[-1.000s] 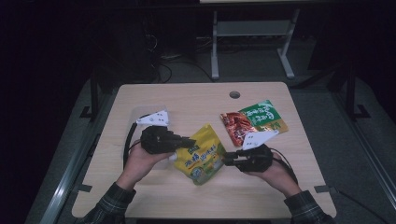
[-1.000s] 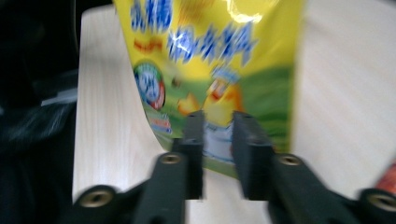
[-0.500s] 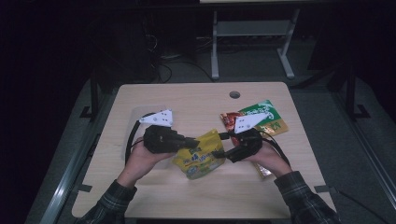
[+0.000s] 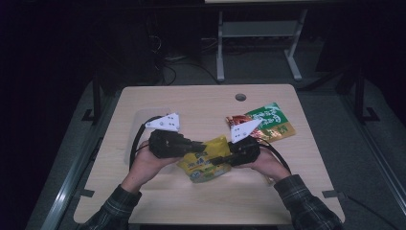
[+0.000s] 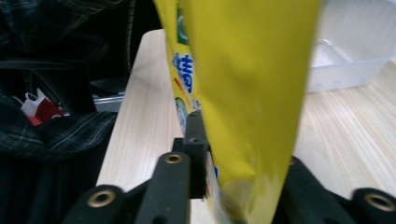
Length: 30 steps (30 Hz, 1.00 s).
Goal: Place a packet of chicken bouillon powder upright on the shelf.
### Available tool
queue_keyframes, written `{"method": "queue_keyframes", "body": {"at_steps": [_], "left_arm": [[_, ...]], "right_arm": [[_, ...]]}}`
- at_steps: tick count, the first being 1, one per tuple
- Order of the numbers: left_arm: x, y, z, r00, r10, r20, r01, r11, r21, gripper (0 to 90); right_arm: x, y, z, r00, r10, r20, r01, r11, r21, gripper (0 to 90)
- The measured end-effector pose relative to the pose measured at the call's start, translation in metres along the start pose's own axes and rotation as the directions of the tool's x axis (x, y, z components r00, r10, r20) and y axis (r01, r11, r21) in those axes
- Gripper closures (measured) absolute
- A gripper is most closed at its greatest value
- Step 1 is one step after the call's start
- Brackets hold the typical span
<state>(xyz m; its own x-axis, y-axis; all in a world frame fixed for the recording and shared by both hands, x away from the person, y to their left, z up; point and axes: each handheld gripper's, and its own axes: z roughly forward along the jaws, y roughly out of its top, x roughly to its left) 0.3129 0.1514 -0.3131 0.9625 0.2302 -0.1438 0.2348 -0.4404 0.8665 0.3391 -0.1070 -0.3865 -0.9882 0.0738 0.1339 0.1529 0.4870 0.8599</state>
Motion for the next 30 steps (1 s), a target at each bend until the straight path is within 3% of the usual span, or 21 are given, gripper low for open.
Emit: {"method": "queue_keyframes", "body": {"at_steps": [6,8,11,12,15,16,17,21,26,30], "left_arm": [[0.001,-0.001,0.000,0.9998,-0.002,-0.019,0.002,0.9998,-0.018,89.5],[0.002,-0.003,0.000,0.9998,-0.011,-0.018,0.010,0.9989,-0.045,86.0],[0.003,-0.003,-0.001,0.9995,-0.015,-0.029,0.013,0.9980,-0.063,71.1],[0.003,-0.003,-0.002,0.9990,-0.021,-0.039,0.018,0.9974,-0.070,71.1],[0.003,-0.003,-0.007,0.9977,-0.025,-0.063,0.019,0.9953,-0.095,53.9],[0.002,-0.002,-0.011,0.9949,-0.026,-0.097,0.016,0.9951,-0.098,43.9],[0.003,-0.003,-0.013,0.9937,-0.029,-0.108,0.018,0.9951,-0.097,39.8],[0.004,-0.008,-0.021,0.9889,-0.052,-0.139,0.039,0.9946,-0.097,30.3],[0.000,-0.018,-0.024,0.9866,-0.061,-0.151,0.051,0.9960,-0.074,27.2],[-0.006,-0.028,-0.027,0.9854,-0.068,-0.156,0.060,0.9966,-0.057,26.6]], "right_arm": [[0.002,0.001,0.000,0.9998,-0.015,-0.016,0.015,1.000,0.000,86.8],[0.003,0.000,-0.002,0.9997,-0.016,-0.018,0.016,1.000,-0.004,89.7],[0.004,0.000,-0.003,0.9998,-0.005,-0.017,0.005,1.000,-0.020,89.9],[0.003,-0.001,-0.005,0.9998,-0.002,-0.018,0.001,1.000,-0.024,89.9],[0.002,-0.003,-0.013,0.9997,0.024,-0.010,-0.025,0.999,-0.047,89.9],[0.001,-0.005,-0.019,0.9994,0.035,0.009,-0.034,0.998,-0.055,89.9],[0.001,-0.006,-0.023,0.9991,0.038,0.019,-0.037,0.997,-0.063,89.9],[-0.001,-0.009,-0.035,0.9963,0.066,0.056,-0.061,0.995,-0.078,89.9],[-0.004,-0.010,-0.043,0.9902,0.096,0.102,-0.086,0.992,-0.093,89.9],[-0.007,-0.011,-0.049,0.9774,0.132,0.165,-0.115,0.987,-0.108,89.9]]}}
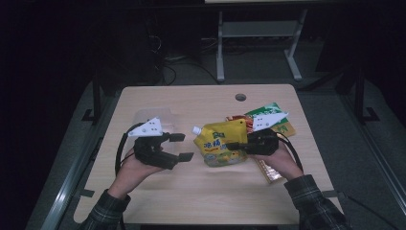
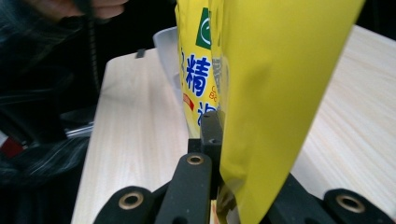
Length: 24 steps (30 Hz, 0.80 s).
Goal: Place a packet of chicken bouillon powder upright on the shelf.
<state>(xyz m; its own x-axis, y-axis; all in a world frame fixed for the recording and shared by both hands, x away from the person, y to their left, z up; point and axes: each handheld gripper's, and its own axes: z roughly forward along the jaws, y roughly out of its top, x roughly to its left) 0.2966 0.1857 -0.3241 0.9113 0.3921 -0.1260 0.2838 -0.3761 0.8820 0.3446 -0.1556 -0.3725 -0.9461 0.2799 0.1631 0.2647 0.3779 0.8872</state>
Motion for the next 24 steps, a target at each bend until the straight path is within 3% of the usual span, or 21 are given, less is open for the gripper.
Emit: {"method": "queue_keyframes", "body": {"at_steps": [9,12,14,16,24], "left_arm": [[-0.023,-0.043,0.014,0.9995,-0.026,0.016,0.025,0.9975,0.067,26.5],[-0.030,-0.067,0.023,0.9985,-0.047,0.027,0.044,0.9929,0.110,25.6],[-0.031,-0.072,0.025,0.9983,-0.051,0.029,0.047,0.9914,0.122,24.9],[-0.034,-0.085,0.030,0.9991,-0.036,0.022,0.033,0.9889,0.145,23.9],[-0.042,-0.106,0.042,0.9989,-0.048,-0.005,0.048,0.9840,0.172,19.4]], "right_arm": [[0.000,0.010,0.001,0.9967,0.051,0.063,-0.049,0.998,-0.034,89.9],[0.001,0.014,0.004,0.9941,0.068,0.085,-0.065,0.997,-0.039,89.9],[0.002,0.016,0.005,0.9935,0.070,0.090,-0.067,0.997,-0.041,89.9],[0.004,0.022,0.010,0.9923,0.081,0.093,-0.077,0.996,-0.054,89.9],[0.009,0.041,0.033,0.9884,0.104,0.111,-0.095,0.992,-0.081,89.9]]}}
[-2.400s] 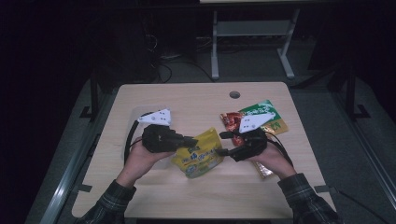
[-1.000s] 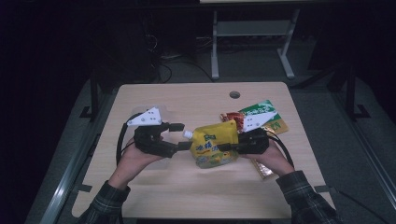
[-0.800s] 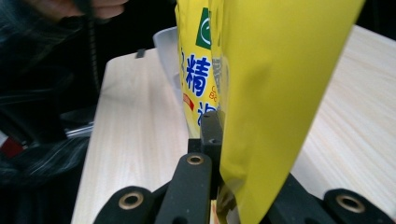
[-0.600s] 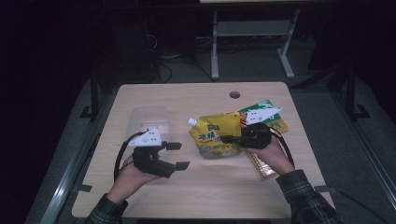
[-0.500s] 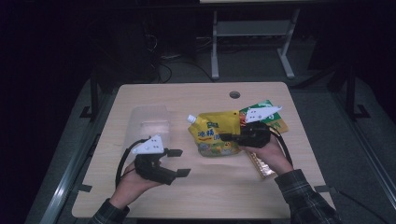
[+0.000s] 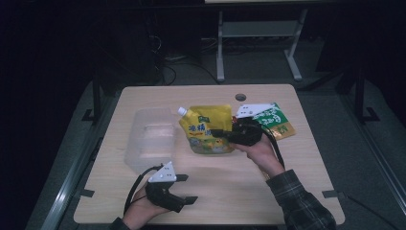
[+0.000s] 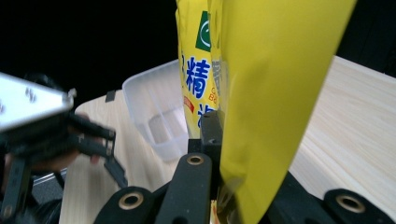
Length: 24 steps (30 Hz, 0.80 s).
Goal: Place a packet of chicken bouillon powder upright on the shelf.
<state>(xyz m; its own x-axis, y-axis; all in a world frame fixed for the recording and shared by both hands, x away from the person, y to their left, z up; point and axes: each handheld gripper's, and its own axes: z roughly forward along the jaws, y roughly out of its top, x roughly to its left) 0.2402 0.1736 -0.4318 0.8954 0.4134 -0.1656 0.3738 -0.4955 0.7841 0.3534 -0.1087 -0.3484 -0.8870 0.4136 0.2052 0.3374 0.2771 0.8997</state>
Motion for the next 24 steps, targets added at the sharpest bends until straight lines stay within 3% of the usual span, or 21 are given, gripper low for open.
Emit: {"method": "queue_keyframes", "body": {"at_steps": [8,24], "left_arm": [[-0.001,-0.002,0.007,0.9998,0.021,0.001,-0.021,0.9995,0.024,19.0],[-0.004,-0.005,0.013,0.9991,0.041,0.009,-0.041,0.9975,0.057,18.7]], "right_arm": [[0.015,0.016,0.031,1.0000,0.004,-0.006,-0.004,1.000,-0.011,89.8],[0.030,0.035,0.085,0.9998,0.015,-0.016,-0.015,1.000,-0.026,89.7]]}}
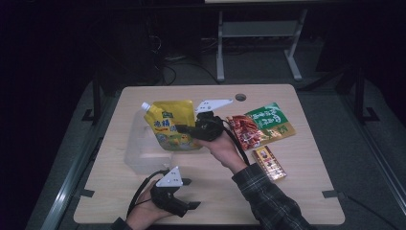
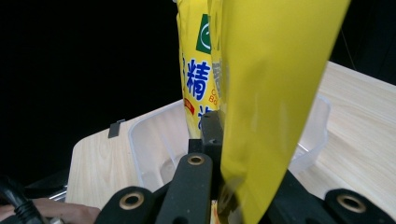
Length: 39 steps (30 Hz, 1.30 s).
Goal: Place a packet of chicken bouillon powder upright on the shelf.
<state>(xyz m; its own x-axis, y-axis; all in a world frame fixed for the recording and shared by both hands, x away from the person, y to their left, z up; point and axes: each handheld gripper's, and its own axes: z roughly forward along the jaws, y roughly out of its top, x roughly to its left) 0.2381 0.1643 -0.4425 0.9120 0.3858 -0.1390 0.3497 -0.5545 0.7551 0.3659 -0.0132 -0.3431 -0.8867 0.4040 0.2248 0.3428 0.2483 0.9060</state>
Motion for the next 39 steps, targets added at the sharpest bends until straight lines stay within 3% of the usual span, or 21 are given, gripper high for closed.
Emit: {"method": "queue_keyframes", "body": {"at_steps": [7,8,20,28,35,39], "left_arm": [[0.000,0.000,0.001,1.0000,0.003,0.003,-0.003,1.0000,0.006,18.7],[0.000,0.000,0.001,0.9998,0.018,0.004,-0.018,0.9998,0.010,18.8],[0.001,-0.003,0.003,0.9996,0.026,0.011,-0.027,0.9989,0.038,18.7],[0.000,-0.004,0.004,0.9991,0.036,0.022,-0.037,0.9977,0.057,18.8],[0.000,-0.004,0.005,0.9990,0.037,0.026,-0.039,0.9974,0.061,18.8],[0.000,-0.004,0.006,0.9988,0.039,0.029,-0.040,0.9974,0.060,18.8]], "right_arm": [[0.000,0.003,0.011,0.9998,0.020,0.002,-0.020,1.000,0.001,89.7],[0.001,0.004,0.014,0.9998,0.021,0.002,-0.021,1.000,-0.003,89.7],[0.014,0.016,0.061,0.9992,0.040,-0.002,-0.040,0.999,0.011,89.6],[0.021,0.017,0.092,0.9991,0.042,0.013,-0.042,0.998,0.051,88.6],[0.020,0.011,0.106,0.9983,0.052,0.027,-0.054,0.995,0.081,86.1],[0.022,0.013,0.107,0.9996,0.027,0.013,-0.028,0.995,0.096,80.9]]}}
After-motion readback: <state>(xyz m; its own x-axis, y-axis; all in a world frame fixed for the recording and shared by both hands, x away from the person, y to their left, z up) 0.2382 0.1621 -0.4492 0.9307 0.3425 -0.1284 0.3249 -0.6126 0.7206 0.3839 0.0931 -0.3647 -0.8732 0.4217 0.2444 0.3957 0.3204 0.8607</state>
